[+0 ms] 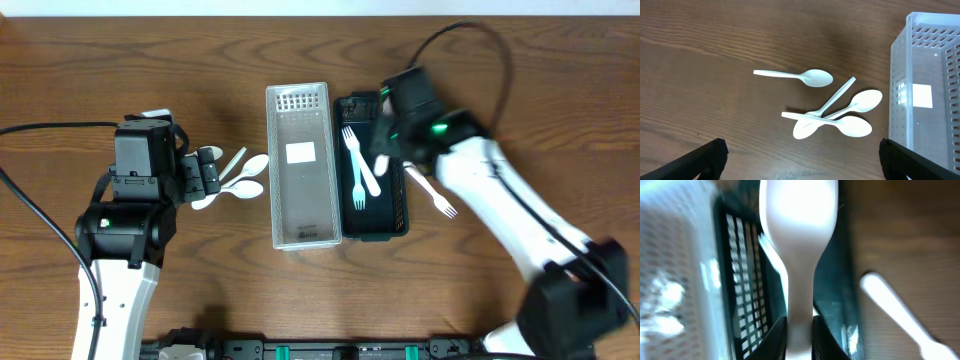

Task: Pack container
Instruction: 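Carry the white spoon into the black tray and release it, then move the right gripper to the second white spoon and grasp it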

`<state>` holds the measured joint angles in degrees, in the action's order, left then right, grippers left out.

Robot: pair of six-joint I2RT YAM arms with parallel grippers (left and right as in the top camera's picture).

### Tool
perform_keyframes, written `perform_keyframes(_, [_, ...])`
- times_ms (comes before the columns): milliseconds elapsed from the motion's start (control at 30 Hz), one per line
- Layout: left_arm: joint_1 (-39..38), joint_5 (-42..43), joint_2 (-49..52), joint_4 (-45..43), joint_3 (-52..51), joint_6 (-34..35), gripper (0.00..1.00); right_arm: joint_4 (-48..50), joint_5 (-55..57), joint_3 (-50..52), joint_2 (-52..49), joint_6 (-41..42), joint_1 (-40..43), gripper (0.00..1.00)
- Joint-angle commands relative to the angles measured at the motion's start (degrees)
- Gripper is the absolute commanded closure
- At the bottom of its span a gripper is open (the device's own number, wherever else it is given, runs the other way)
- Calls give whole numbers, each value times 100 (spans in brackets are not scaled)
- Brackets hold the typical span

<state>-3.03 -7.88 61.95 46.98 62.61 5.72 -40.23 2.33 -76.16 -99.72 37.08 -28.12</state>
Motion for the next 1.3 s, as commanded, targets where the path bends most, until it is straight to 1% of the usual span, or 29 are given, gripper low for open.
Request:
perform_keyframes(0, [33,-11,15,20,94,-96,2,155,39,92,-435,11,-350,85])
perform_keyframes(33, [33,-11,15,20,94,-96,2,208,66,92,-487,-118,-433,79])
perform_keyframes(67, [33,-11,15,20,94,-96,2,229,101,90,-498,-155,-494,71])
perform_keyframes(133, [33,-11,15,20,94,-96,2,232,205,48,-396,-140,-551,58])
perform_keyframes(167, [33,-11,15,20,94,-96,2,234,245,22,-332,-129,-546,53])
perform_keyframes(333, [33,-11,15,20,94,-96,2,184,638,-33,389,155,-157,40])
perform_keyframes(500, [33,-11,15,20,94,-96,2,-240,647,-33,791,173,785,39])
perform_keyframes(600, [33,-11,15,20,94,-96,2,-575,601,31,706,164,1412,38])
perform_keyframes(633, [33,-11,15,20,94,-96,2,-623,542,68,649,144,1547,35])
perform_keyframes(700, [33,-11,15,20,94,-96,2,-643,195,160,483,-83,1746,34])
perform_keyframes(800, [33,-11,15,20,94,-96,2,-627,-192,308,170,-245,1808,34])
perform_keyframes(867, [33,-11,15,20,94,-96,2,-590,-306,404,-28,-245,1790,33])
perform_keyframes(933, [33,-11,15,20,94,-96,2,-562,-485,470,-212,-245,1797,30])
perform_keyframes(1033, [33,-9,15,20,94,-96,2,-564,-719,496,-437,-243,1803,30])
perform_keyframes(1200, [33,-11,15,20,94,-96,2,-560,-1193,505,-732,-243,1781,34])
perform_keyframes(1267, [33,-11,15,20,94,-96,2,-575,-1202,509,-737,-243,1768,36])
